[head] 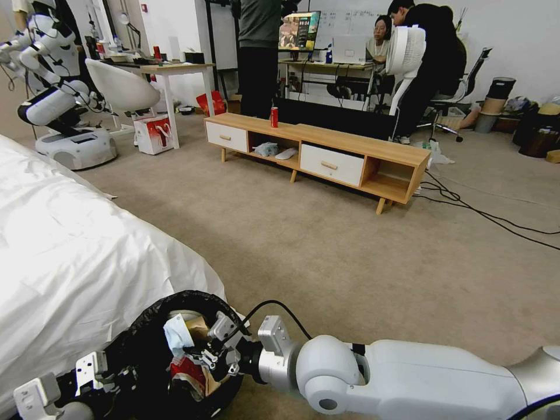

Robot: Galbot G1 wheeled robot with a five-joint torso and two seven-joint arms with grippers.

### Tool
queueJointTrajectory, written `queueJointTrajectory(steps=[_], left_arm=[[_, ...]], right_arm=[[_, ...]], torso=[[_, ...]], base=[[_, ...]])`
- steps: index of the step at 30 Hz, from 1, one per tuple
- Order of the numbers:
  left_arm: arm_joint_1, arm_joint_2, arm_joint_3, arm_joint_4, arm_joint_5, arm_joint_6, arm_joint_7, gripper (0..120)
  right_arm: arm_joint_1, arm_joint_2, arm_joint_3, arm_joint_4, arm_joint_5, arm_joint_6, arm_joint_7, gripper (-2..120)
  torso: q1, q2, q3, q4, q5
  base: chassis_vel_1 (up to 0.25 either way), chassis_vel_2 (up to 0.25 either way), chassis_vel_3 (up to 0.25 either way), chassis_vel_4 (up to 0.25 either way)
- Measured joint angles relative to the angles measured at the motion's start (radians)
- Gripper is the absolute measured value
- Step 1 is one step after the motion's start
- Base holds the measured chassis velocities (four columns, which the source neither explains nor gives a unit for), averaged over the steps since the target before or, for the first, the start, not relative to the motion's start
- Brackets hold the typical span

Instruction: Pick up the trash bin and place the garbage on the floor into it.

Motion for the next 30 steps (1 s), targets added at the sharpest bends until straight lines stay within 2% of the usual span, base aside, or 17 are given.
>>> queueJointTrajectory(steps=[4,5,7,8,10,13,15,16,20,30], left_arm=[[-0.002,0.0,0.0,0.003,0.0,0.0,0.0,0],[-0.002,0.0,0.0,0.003,0.0,0.0,0.0,0],[-0.003,0.0,0.0,0.005,0.0,0.0,0.0,0],[-0.003,0.0,0.0,0.005,0.0,0.0,0.0,0],[-0.003,-0.001,0.0,0.005,0.0,0.0,0.0,0],[-0.003,-0.003,0.001,0.006,0.001,0.0,-0.001,0],[-0.003,-0.003,0.002,0.006,0.002,0.0,-0.001,0],[-0.003,-0.003,0.002,0.006,0.002,0.0,-0.001,0],[0.0,-0.005,0.002,0.006,0.005,0.0,0.0,0],[0.004,-0.006,0.002,0.008,0.008,0.0,0.0,0]], right_arm=[[0.004,0.001,0.004,0.012,0.003,0.0,0.004,45],[0.004,0.001,0.004,0.012,0.003,0.0,0.004,45],[0.004,-0.003,0.011,0.024,0.005,0.001,0.006,57],[0.004,-0.003,0.011,0.024,0.005,0.001,0.006,57],[0.005,-0.008,0.018,0.035,0.005,0.002,0.008,70],[0.005,-0.011,0.026,0.046,0.006,0.002,0.01,74],[0.005,-0.016,0.036,0.062,0.007,0.002,0.013,86],[0.005,-0.016,0.036,0.062,0.007,0.002,0.013,86],[0.005,-0.024,0.055,0.078,0.006,0.003,0.016,99],[-0.003,-0.041,0.178,0.097,-0.01,0.035,0.019,100]], torso=[[0.0,0.0,0.0,0.0,0.0],[0.0,0.0,0.0,0.0,0.0],[0.0,0.0,0.0,0.0,0.0],[0.0,0.0,0.0,0.0,0.0],[0.0,0.0,0.0,0.0,0.0],[0.0,0.0,0.0,0.0,0.0],[0.0,0.0,0.0,0.0,0.0],[0.0,0.0,0.0,0.0,0.0],[0.0,0.0,0.0,0.0,0.0001],[0.0,0.0,0.0,0.0,0.0]], base=[[0.0,0.0,0.0,0.0],[0.0,0.0,0.0,0.0],[0.0,0.0,0.0,0.0],[0.0,0.0,0.0,0.0],[0.0,0.0,0.0,0.0],[0.0,0.0,0.0,0.0],[0.0,0.0,0.0,0.0],[0.0,0.0,0.0,0.0],[0.0,0.0,0.0,0.0],[0.0,0.0,0.0,0.0]])
